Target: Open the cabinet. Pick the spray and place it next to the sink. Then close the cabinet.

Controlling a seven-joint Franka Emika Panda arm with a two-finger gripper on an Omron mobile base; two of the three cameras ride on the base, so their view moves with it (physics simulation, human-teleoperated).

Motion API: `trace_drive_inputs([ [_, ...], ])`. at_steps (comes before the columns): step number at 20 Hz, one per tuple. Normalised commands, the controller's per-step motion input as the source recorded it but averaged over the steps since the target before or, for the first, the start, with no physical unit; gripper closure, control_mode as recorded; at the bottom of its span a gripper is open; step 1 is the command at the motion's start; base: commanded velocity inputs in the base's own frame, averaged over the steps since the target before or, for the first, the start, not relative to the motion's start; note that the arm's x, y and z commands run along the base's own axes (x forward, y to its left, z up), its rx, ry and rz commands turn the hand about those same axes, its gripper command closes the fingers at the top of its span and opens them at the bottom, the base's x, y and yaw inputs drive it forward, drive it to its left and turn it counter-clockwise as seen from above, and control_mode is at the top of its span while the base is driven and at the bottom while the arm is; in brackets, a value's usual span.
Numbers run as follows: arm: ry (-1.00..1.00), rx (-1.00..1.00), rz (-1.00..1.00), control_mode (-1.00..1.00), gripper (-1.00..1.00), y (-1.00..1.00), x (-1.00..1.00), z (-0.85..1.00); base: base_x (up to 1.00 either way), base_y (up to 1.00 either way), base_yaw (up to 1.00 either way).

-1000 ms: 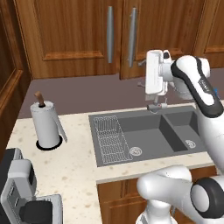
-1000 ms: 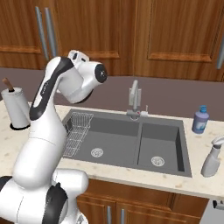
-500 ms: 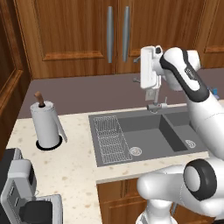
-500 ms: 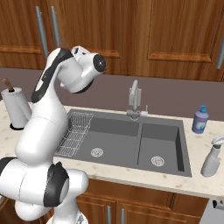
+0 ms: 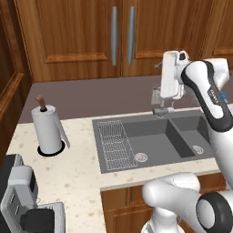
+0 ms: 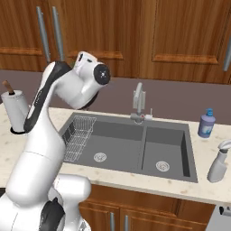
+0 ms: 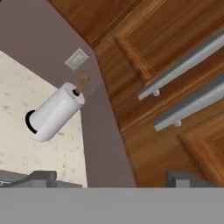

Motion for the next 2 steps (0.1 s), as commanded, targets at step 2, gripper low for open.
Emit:
trace_drive_inputs([
  [2,-0.1,0.0,-0.21,-1.0,-1.0,-0.28,-1.0,-0.04,0.0,0.0,0.0],
])
